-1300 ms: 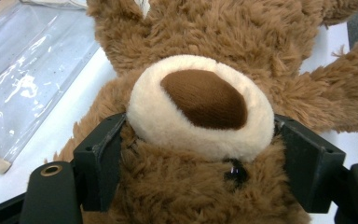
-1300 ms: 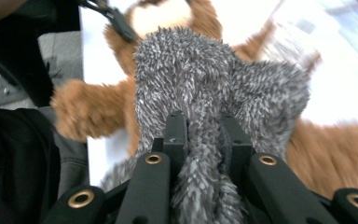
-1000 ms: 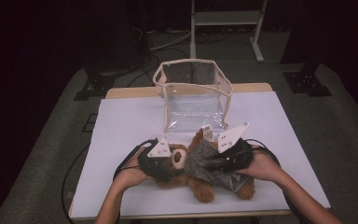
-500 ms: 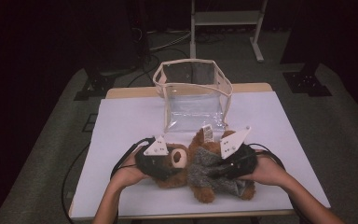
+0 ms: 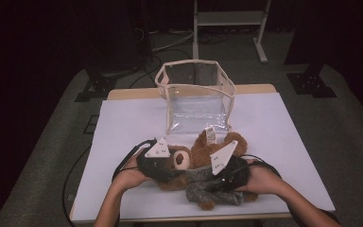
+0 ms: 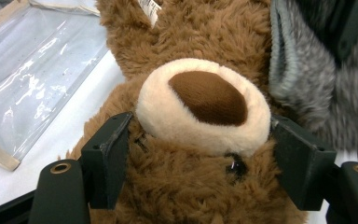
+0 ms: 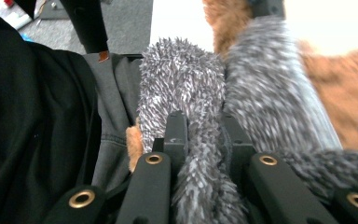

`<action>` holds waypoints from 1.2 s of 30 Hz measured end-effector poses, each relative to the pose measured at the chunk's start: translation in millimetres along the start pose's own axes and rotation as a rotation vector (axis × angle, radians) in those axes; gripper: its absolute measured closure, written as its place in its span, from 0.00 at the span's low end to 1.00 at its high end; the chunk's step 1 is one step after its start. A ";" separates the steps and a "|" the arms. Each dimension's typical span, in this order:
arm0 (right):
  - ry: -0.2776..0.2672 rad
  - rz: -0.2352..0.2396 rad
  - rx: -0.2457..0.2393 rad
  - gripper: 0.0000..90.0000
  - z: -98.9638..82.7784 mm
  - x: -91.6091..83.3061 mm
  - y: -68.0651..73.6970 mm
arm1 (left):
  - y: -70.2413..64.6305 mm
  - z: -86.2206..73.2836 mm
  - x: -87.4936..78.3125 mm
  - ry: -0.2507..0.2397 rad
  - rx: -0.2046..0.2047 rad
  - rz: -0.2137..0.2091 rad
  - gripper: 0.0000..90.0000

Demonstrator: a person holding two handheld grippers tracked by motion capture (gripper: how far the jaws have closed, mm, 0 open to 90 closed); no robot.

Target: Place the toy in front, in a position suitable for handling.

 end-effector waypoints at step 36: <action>-0.086 -0.074 0.079 0.49 37.4 -18.1 -48.6 | -11.4 -1.7 1.3 0.024 0.058 -0.021 0.30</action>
Point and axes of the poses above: each handheld gripper's, and its own axes: x roughly forward along the jaws, z roughly out of its top, y roughly to its left, the point moved 6 cm from there along x, roughly forward along the jaws, and after that the axes turned 3 degrees about x, right-handed, at the moved point
